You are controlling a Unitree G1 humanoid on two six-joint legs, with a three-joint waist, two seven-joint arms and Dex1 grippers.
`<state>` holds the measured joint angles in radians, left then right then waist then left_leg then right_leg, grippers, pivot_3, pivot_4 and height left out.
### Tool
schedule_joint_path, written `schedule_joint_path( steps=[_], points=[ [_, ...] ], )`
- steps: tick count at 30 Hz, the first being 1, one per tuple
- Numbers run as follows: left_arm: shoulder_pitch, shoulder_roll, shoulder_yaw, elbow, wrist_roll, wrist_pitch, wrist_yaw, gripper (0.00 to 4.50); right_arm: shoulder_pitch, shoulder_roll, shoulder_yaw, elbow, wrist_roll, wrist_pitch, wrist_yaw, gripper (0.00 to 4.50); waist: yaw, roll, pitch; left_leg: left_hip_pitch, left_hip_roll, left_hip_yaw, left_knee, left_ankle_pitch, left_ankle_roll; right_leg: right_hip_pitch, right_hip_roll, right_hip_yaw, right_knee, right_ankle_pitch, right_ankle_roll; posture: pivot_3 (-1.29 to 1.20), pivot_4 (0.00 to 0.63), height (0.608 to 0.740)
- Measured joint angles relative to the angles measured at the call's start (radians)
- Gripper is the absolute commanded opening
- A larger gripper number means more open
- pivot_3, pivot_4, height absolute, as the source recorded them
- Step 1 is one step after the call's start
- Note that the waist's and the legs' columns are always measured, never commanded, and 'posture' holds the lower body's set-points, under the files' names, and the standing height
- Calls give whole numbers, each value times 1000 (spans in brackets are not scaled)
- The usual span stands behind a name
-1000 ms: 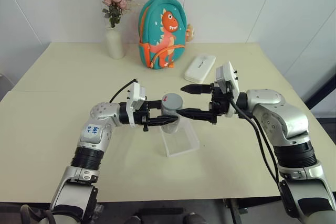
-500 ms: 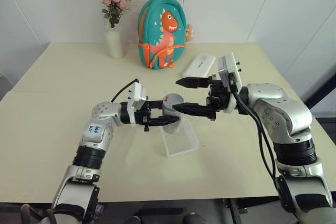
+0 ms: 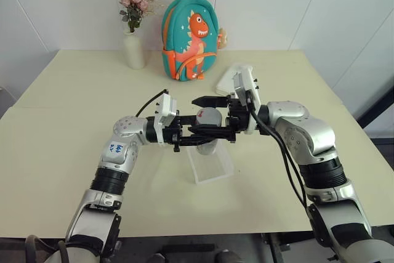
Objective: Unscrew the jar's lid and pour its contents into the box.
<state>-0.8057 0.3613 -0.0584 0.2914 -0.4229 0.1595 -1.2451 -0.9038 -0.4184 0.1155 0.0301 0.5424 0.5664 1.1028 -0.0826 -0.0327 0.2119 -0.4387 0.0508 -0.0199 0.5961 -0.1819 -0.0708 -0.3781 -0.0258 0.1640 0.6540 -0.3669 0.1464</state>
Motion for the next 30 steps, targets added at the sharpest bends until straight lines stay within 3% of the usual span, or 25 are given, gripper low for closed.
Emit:
schedule_joint_path(
  steps=[17,30],
  points=[
    [0,-1,0,-3,0,2,4,2046,-17,17,-1,13,-16,-18,1,4465,0,0,0,0,0,0,0,0,0,0,0,0,0,0,0,0,150,740],
    [14,11,3,-8,0,14,20,2046,-7,-39,-4,10,-26,-18,4,4465,1,0,0,0,0,0,0,0,0,0,0,0,0,0,0,0,150,740]
  ],
)
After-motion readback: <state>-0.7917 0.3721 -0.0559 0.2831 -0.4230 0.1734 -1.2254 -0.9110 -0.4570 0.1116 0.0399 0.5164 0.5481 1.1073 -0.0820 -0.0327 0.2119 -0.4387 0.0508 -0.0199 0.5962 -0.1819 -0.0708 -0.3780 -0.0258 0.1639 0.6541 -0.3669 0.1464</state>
